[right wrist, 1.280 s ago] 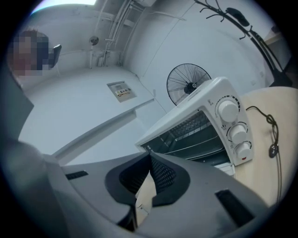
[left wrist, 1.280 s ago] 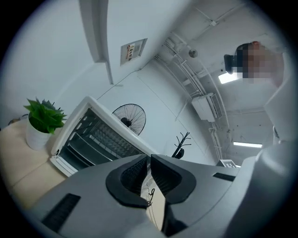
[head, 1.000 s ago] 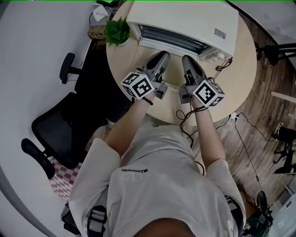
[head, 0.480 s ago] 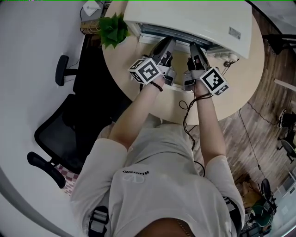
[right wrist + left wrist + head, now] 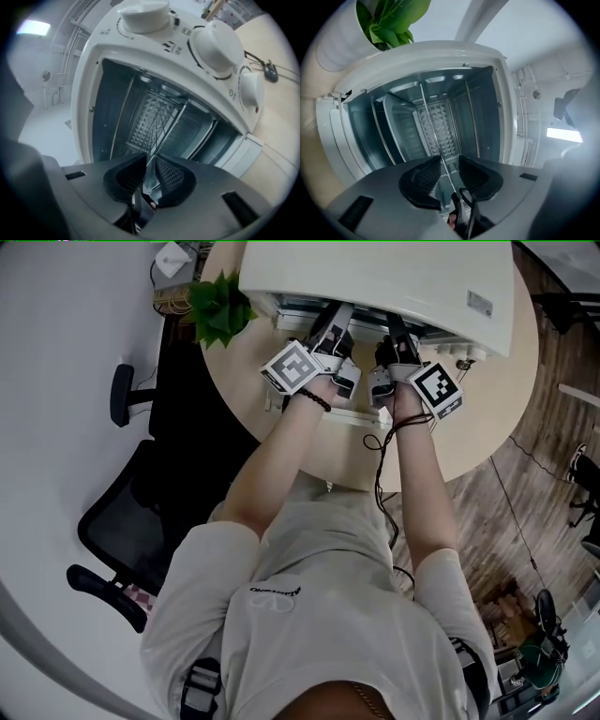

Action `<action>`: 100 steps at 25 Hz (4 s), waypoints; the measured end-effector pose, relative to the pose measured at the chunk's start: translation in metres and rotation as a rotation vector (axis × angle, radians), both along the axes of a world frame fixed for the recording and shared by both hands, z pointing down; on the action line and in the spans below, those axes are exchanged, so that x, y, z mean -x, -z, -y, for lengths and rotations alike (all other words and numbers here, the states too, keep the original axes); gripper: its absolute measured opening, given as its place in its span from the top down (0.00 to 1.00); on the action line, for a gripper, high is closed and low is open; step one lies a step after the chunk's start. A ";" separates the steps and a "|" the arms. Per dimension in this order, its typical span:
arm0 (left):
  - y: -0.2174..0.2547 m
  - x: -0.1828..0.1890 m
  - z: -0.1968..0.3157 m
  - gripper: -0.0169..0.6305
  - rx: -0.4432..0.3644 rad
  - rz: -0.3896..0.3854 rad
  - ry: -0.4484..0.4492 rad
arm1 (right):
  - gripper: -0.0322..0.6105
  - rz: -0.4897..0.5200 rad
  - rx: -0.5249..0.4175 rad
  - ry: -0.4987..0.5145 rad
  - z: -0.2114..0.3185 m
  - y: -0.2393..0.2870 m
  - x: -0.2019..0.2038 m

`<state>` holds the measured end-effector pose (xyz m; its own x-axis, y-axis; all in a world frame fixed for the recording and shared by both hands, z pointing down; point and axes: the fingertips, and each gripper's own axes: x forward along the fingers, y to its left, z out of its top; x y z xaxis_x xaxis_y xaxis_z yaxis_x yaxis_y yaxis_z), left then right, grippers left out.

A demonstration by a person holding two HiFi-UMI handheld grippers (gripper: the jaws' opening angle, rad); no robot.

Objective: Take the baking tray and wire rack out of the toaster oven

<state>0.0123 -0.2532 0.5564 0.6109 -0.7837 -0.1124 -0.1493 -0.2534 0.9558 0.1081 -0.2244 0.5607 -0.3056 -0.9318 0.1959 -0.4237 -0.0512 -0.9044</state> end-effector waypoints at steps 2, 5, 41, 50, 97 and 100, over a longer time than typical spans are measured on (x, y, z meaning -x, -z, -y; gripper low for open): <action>0.000 -0.001 0.004 0.79 0.003 -0.030 0.003 | 0.86 0.034 -0.005 -0.029 0.004 -0.001 -0.004; 0.000 0.000 0.008 0.79 0.004 -0.057 0.009 | 0.86 0.086 -0.003 -0.054 0.007 -0.004 -0.007; -0.008 0.001 -0.024 0.95 0.082 -0.188 -0.029 | 0.94 0.311 -0.043 -0.146 -0.020 -0.006 -0.001; -0.010 0.008 -0.053 0.95 0.097 -0.189 -0.026 | 0.94 0.329 -0.023 -0.142 -0.050 -0.008 0.005; 0.035 0.051 -0.240 0.96 0.171 -0.105 -0.076 | 0.94 0.329 0.054 0.125 -0.239 0.037 0.056; 0.051 0.049 -0.245 0.96 0.157 -0.104 -0.074 | 0.94 0.337 0.032 0.138 -0.241 0.054 0.055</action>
